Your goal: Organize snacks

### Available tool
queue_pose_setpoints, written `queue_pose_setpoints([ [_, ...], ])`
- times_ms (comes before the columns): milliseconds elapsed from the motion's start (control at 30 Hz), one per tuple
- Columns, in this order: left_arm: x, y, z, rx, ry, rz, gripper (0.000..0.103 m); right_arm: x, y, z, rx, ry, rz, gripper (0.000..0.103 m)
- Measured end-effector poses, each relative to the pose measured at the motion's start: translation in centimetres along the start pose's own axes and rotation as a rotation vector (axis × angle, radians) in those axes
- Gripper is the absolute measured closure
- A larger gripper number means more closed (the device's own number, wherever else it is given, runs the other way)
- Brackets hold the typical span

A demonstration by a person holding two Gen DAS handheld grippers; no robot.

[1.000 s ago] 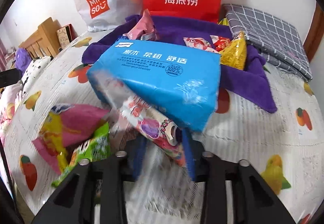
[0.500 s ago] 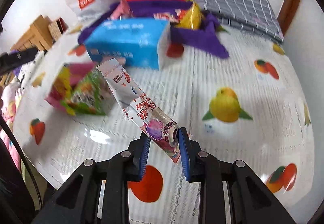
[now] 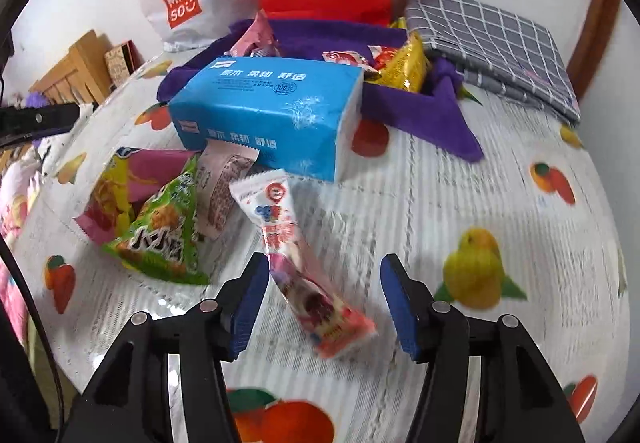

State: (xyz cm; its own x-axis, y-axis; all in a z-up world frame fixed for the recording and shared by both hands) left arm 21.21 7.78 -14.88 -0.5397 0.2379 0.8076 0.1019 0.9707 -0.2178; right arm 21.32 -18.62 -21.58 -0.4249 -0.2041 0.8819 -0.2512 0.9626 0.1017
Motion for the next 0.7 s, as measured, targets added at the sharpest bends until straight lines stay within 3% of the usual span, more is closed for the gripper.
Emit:
queue_pose_setpoints([
  [167,0.2,-0.5,0.2,-0.013,-0.008,0.01,0.037,-1.9,0.8,0.7,0.029,0.049,-0.07,0.048],
  [200,0.2,-0.7,0.1,-0.017,-0.01,0.012,0.037,-1.9,0.7,0.8,0.038,0.026,-0.046,0.058],
  [233,0.2,-0.9,0.2,-0.023,-0.01,0.017,0.037,-1.7,0.5,0.7,0.037,-0.003,-0.038,0.076],
  [300,0.0,-1.5,0.3,-0.038,-0.006,0.025,0.037,-1.5,0.0,0.6,0.002,-0.01,-0.058,0.08],
  [467,-1.0,-3.0,1.0,-0.065,0.016,0.042,0.037,-1.4,-2.9,0.4,-0.075,-0.053,0.014,0.081],
  [600,-2.5,-4.0,2.1,-0.047,0.054,0.085,0.037,-1.6,-4.4,1.0,-0.129,-0.09,0.006,0.08],
  [700,-4.1,-4.7,2.9,-0.071,0.096,0.035,0.036,-1.5,-4.1,1.3,-0.111,-0.118,0.029,0.08],
])
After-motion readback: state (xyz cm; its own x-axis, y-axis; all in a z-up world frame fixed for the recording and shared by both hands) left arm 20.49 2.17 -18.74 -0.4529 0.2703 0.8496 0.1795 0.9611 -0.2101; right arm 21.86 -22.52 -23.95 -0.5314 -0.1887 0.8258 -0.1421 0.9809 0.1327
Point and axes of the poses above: each gripper's, at about its wrist camera, not at the fingertips, and x roughly against the way its jaws point, y to its left, z to its underside, the point moved 6 cm from there along -x, roughly the way its jaws point, and after that the axes turned 8 degrees about -x, right-handed, at the moved point
